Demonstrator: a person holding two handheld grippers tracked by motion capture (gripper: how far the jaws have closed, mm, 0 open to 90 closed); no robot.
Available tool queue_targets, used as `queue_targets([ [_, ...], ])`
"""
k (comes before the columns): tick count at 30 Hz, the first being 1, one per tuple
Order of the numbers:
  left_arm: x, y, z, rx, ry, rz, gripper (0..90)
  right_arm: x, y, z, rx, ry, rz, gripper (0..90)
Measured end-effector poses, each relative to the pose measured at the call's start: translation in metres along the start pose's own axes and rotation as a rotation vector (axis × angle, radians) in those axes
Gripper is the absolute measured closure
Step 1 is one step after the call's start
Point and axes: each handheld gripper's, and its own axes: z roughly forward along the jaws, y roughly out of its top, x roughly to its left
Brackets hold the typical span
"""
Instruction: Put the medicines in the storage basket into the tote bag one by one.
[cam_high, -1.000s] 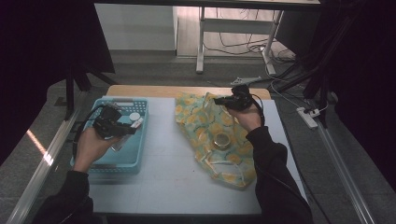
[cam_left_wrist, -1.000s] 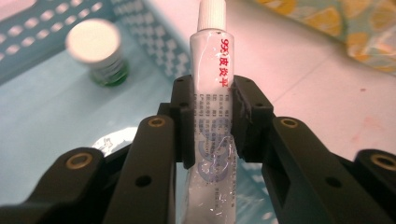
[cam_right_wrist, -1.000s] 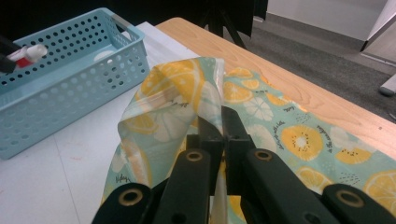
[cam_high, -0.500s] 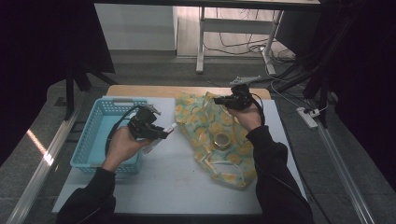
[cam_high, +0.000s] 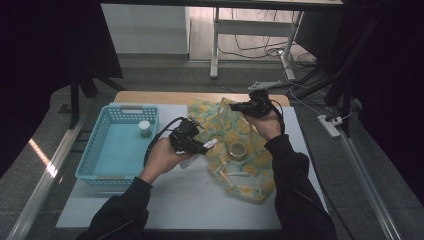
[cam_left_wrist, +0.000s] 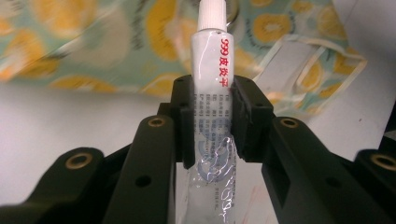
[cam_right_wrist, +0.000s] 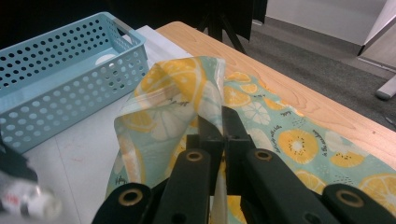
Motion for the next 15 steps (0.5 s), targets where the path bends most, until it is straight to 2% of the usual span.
queue_targets([
  [8, -0.013, 0.029, 0.031, 0.020, -0.025, 0.014, 72.3, 0.000, 0.000, 0.000, -0.001, 0.000, -0.002, 89.3],
  [15, -0.017, 0.045, 0.055, 0.038, -0.012, 0.004, 72.3, -0.002, 0.000, -0.004, -0.006, -0.003, 0.000, 89.3],
])
